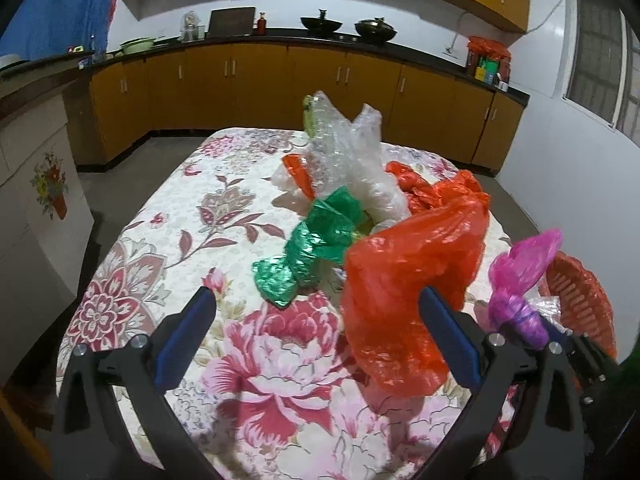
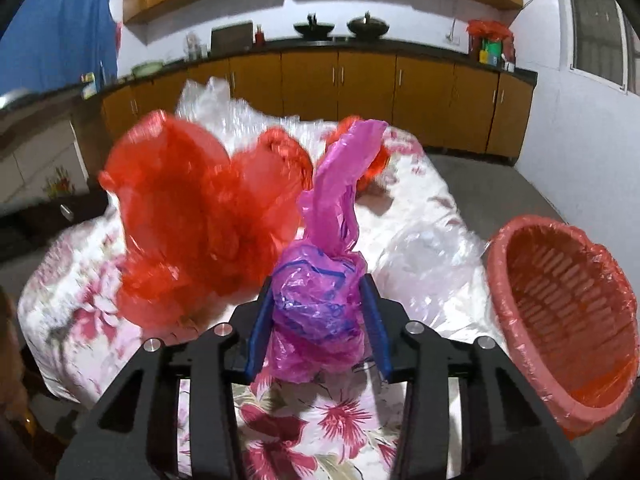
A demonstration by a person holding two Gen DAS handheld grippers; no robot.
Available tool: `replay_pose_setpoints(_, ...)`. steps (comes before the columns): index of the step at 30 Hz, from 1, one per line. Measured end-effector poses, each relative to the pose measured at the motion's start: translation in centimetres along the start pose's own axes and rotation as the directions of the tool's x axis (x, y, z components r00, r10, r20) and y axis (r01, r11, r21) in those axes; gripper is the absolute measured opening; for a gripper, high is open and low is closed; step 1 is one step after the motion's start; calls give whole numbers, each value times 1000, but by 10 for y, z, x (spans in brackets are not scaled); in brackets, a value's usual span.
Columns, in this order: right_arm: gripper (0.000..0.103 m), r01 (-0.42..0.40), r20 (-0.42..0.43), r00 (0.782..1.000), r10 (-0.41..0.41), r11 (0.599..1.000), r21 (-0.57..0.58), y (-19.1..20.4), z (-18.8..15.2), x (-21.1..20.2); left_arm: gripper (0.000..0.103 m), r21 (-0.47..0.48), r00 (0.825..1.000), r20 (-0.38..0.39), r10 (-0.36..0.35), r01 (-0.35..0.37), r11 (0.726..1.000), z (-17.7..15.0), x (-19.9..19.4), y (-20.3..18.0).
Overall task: Collect trash
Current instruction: 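Lift the pink-purple bag with the right gripper while the left gripper grasps the red bag, then carry both bags over the wastebasket and open both grippers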
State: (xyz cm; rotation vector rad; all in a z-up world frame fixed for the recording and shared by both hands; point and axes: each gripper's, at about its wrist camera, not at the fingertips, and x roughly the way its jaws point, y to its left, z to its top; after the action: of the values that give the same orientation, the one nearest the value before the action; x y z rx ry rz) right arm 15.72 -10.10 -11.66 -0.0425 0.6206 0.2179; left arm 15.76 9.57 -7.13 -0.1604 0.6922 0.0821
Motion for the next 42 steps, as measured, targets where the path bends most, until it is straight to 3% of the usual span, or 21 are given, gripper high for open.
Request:
replay_pose_setpoints(5, 43, -3, 48, 999, 3, 1000, 7, -5, 5, -20, 95, 28, 1000, -8, -11, 11, 1000, 0, 5, -12)
replay_pose_setpoints(11, 43, 21, 58, 998, -23, 999, 31, -17, 8, -33, 95, 75, 998, 40, -40, 37, 997, 17, 4, -22)
replay_pose_setpoints(16, 43, 33, 38, 999, -35, 998, 55, -27, 4, -33, 94, 156, 993, 53, -109, 100, 983, 23, 3, -33)
replay_pose_setpoints(21, 43, 39, 21, 999, -41, 998, 56, -27, 0, -32, 74, 236, 985, 16, -174, 165, 958, 30, 16, -48)
replay_pose_setpoints(29, 43, 52, 14, 998, -54, 996, 68, -31, -2, -35, 16, 199, 973, -56, -226, 232, 952, 30, 30, -47)
replay_pose_setpoints(32, 43, 53, 20, 998, -54, 996, 75, -34, 0, -38, 11, 183, 971, -58, -232, 239, 954, 33, 28, -45)
replay_pose_setpoints(42, 43, 86, 85, 992, -95, 991, 105, -51, 14, -62, 9, 169, 960, 7, -279, 274, 947, 55, -4, -59)
